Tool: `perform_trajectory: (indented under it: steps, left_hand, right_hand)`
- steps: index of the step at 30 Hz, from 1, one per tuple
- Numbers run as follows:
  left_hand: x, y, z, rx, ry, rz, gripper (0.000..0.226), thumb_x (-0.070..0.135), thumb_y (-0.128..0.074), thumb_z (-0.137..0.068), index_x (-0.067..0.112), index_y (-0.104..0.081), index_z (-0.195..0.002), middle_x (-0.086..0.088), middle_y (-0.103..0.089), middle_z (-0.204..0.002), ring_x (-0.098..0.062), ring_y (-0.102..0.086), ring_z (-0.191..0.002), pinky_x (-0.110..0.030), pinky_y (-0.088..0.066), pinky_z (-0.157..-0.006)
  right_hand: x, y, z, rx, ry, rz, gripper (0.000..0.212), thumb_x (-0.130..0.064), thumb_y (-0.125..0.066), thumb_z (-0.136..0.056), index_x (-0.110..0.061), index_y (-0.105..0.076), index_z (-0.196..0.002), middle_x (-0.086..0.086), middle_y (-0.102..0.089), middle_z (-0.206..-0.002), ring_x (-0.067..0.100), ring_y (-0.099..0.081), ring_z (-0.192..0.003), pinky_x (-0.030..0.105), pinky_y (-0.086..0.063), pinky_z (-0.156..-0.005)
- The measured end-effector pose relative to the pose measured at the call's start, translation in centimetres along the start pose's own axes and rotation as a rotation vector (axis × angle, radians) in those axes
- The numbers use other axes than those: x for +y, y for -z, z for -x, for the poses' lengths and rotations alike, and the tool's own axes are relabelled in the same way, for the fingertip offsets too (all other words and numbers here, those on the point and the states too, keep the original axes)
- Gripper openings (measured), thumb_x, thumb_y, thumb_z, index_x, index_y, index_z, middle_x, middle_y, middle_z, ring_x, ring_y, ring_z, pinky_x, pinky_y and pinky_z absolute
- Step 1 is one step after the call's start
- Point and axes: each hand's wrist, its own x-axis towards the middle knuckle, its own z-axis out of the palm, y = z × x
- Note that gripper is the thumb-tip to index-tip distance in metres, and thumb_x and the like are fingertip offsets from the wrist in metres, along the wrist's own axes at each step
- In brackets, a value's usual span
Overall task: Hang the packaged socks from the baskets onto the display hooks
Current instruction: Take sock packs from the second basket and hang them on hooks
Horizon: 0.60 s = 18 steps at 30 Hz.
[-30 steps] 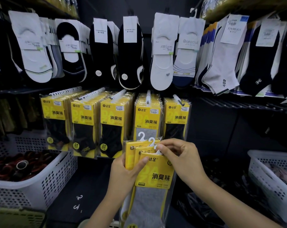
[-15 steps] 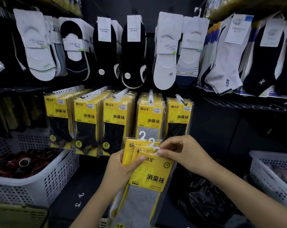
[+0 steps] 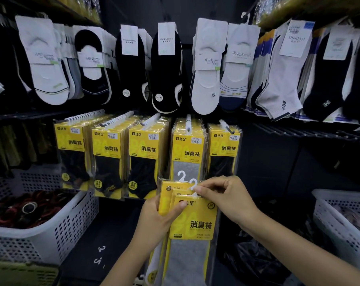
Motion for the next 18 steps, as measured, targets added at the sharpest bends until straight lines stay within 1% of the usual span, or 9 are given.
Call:
perform_trajectory:
  steps: [2, 3, 5, 7, 9, 10, 12, 14, 18]
  left_hand:
    - [-0.1, 0.1, 0.0, 0.005, 0.014, 0.004, 0.011, 0.034, -0.071, -0.07, 0.037, -0.075, -0.08, 0.008, -0.076, -0.082, -0.007, -0.072, -0.075, -0.014, -0.052, -0.057]
    - [-0.1, 0.3, -0.1, 0.004, 0.019, 0.004, 0.012, 0.035, -0.07, -0.07, 0.036, -0.075, -0.08, 0.007, -0.076, -0.083, -0.008, -0.072, -0.076, -0.014, -0.053, -0.058]
    - [-0.1, 0.7, -0.2, 0.006, 0.025, -0.002, 0.015, 0.036, -0.07, -0.07, 0.029, -0.075, -0.082, 0.006, -0.076, -0.084, -0.01, -0.072, -0.077, -0.015, -0.053, -0.058]
    - [-0.1, 1.0, -0.5, 0.014, 0.033, 0.0, 0.02, 0.035, -0.069, -0.072, 0.023, -0.073, -0.087, 0.005, -0.076, -0.085, -0.011, -0.073, -0.077, -0.016, -0.054, -0.059]
    - [0.0, 1.0, -0.9, 0.022, 0.045, 0.015, 0.021, 0.035, -0.069, -0.072, 0.021, -0.072, -0.088, 0.005, -0.076, -0.085, -0.011, -0.073, -0.077, -0.016, -0.054, -0.058]
    - [0.0, 0.9, -1.1, 0.025, 0.046, 0.022, 0.021, 0.035, -0.069, -0.072, 0.021, -0.072, -0.088, 0.005, -0.076, -0.085, -0.012, -0.073, -0.078, -0.016, -0.054, -0.058]
    - [0.2, 0.7, -1.5, 0.03, 0.043, 0.029, 0.023, 0.036, -0.069, -0.071, 0.021, -0.072, -0.089, 0.004, -0.076, -0.086, -0.012, -0.073, -0.078, -0.017, -0.054, -0.059]
    - [0.4, 0.3, -1.8, 0.034, 0.035, 0.034, 0.027, 0.039, -0.07, -0.069, 0.021, -0.072, -0.089, 0.004, -0.076, -0.086, -0.012, -0.073, -0.079, -0.017, -0.054, -0.059]
    - [0.5, -0.7, -2.6, 0.067, 0.049, 0.067, 0.031, 0.042, -0.07, -0.069, 0.021, -0.072, -0.092, 0.004, -0.076, -0.088, -0.013, -0.073, -0.082, -0.019, -0.056, -0.061]
  right_hand:
    - [0.0, 0.1, -0.4, -0.04, 0.011, 0.034, 0.003, -0.026, -0.077, -0.075, -0.025, -0.079, -0.078, 0.002, -0.068, -0.082, 0.021, -0.054, -0.077, 0.027, -0.045, -0.066]
    - [0.1, 0.4, -0.6, -0.067, 0.013, 0.051, 0.007, -0.026, -0.077, -0.075, -0.021, -0.079, -0.08, 0.005, -0.062, -0.086, 0.018, -0.05, -0.074, 0.022, -0.043, -0.064]
    - [0.1, 0.8, -1.0, -0.108, 0.011, 0.095, 0.009, -0.025, -0.077, -0.075, -0.017, -0.078, -0.08, 0.004, -0.052, -0.089, 0.009, -0.047, -0.071, 0.013, -0.038, -0.062]
    - [-0.1, 1.1, -1.2, -0.134, 0.033, 0.123, 0.007, -0.026, -0.076, -0.077, -0.018, -0.076, -0.079, 0.005, -0.056, -0.089, 0.014, -0.051, -0.071, 0.013, -0.04, -0.062]
    - [-0.1, 1.1, -1.4, -0.124, 0.065, 0.145, 0.008, -0.026, -0.074, -0.079, -0.019, -0.075, -0.079, 0.005, -0.06, -0.089, 0.02, -0.057, -0.077, 0.017, -0.044, -0.065]
    - [-0.1, 1.1, -1.5, -0.102, 0.082, 0.155, 0.007, -0.026, -0.074, -0.08, -0.019, -0.075, -0.079, 0.004, -0.061, -0.088, 0.018, -0.058, -0.077, 0.017, -0.044, -0.064]
    - [0.0, 0.9, -1.6, -0.035, 0.105, 0.153, 0.005, -0.025, -0.073, -0.081, -0.02, -0.074, -0.079, -0.001, -0.061, -0.085, 0.006, -0.054, -0.069, 0.013, -0.041, -0.062]
    - [0.4, 0.8, -1.3, 0.049, 0.127, 0.125, 0.007, -0.026, -0.074, -0.08, -0.02, -0.07, -0.081, -0.005, -0.061, -0.082, 0.0, -0.052, -0.069, 0.011, -0.04, -0.062]
    - [1.6, 1.1, -0.5, 0.223, 0.085, 0.052, 0.025, -0.035, -0.076, -0.073, -0.023, -0.06, -0.087, -0.006, -0.058, -0.085, 0.005, -0.052, -0.073, 0.012, -0.043, -0.064]
